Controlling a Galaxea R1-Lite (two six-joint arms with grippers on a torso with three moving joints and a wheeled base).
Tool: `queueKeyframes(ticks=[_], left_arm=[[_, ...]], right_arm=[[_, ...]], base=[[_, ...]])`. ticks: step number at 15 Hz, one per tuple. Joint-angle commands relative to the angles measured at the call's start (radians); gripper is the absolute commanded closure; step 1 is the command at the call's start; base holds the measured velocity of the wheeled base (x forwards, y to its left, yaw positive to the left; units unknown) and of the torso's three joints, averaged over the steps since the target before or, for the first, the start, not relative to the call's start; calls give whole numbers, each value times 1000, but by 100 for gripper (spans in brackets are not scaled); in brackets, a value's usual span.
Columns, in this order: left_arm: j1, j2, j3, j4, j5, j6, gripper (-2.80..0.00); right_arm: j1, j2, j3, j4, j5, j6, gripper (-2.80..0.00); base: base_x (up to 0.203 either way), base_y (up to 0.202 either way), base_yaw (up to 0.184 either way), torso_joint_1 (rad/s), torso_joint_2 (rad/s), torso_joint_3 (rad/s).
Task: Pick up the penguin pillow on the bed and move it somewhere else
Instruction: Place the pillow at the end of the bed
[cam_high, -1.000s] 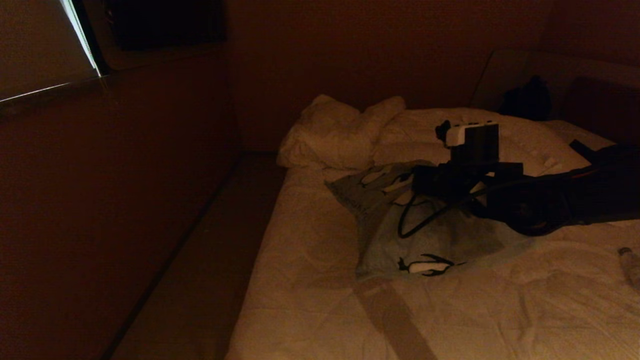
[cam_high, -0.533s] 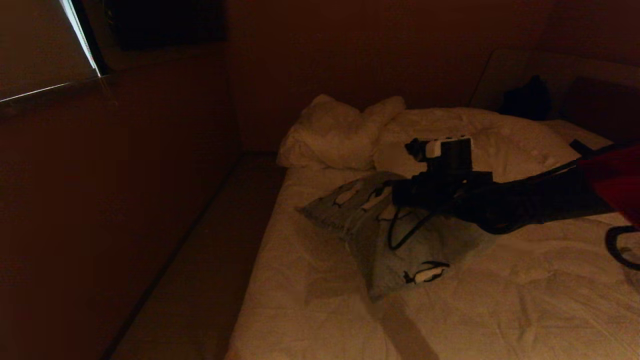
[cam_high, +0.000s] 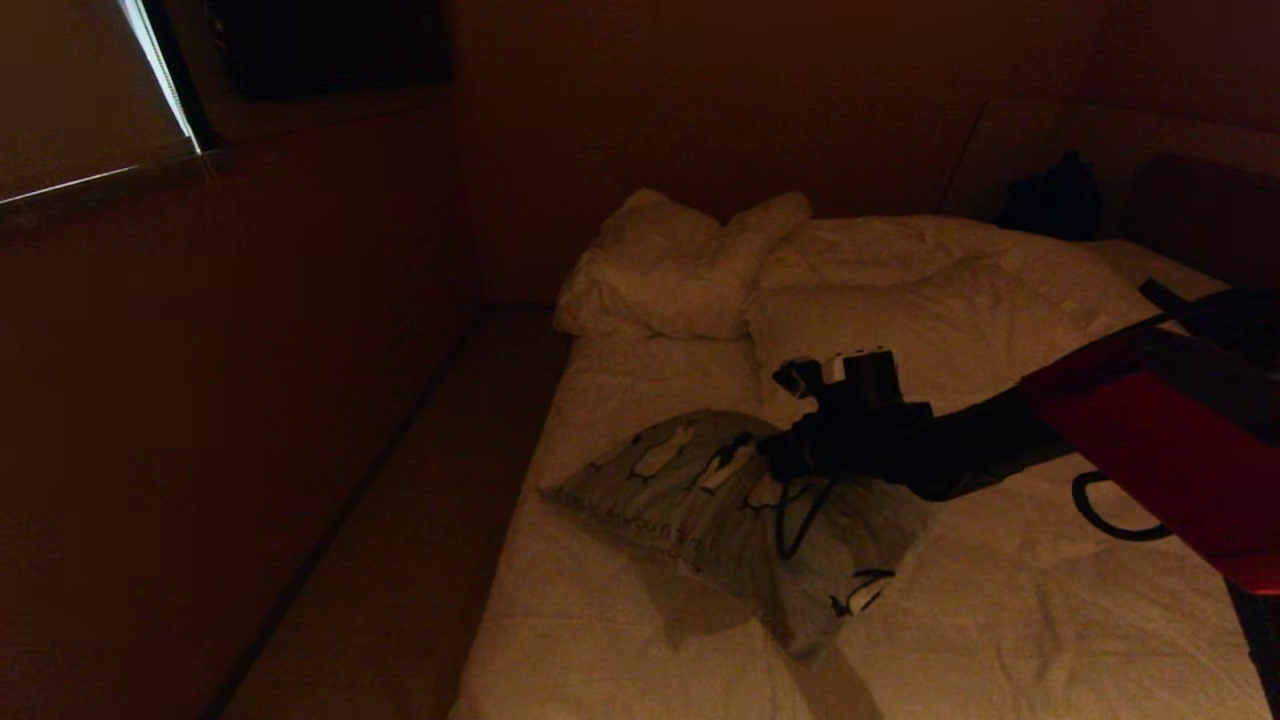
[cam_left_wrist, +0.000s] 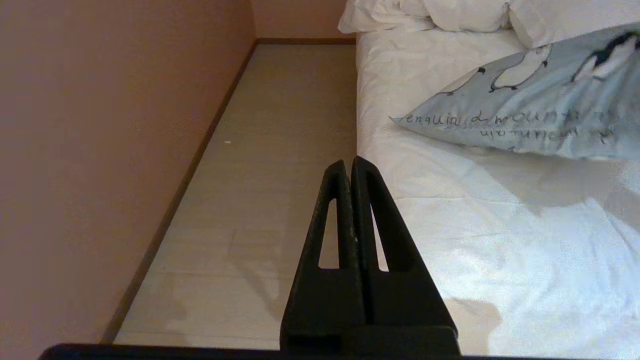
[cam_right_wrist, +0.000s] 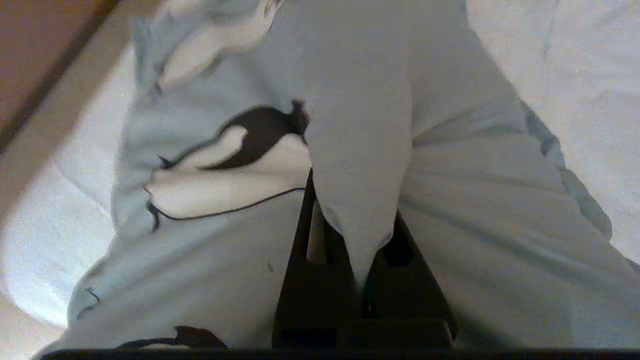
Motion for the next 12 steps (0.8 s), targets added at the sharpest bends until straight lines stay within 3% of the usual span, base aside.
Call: queueKeyframes(ticks=[1,5,12], left_arm=[[1,0,0,0,0,-1,0],[0,-1,0,0,0,0,0],[0,-1,0,0,0,-1,0]], right_arm=[[-5,25,3,-1,60,-31,-280],[-5,-14,9,1,50,-35,-280],[-46,-301,123,-1,59,-29,-280]], base=[[0,0,0,0,0,0],[0,0,0,0,0,0],[0,0,0,0,0,0]])
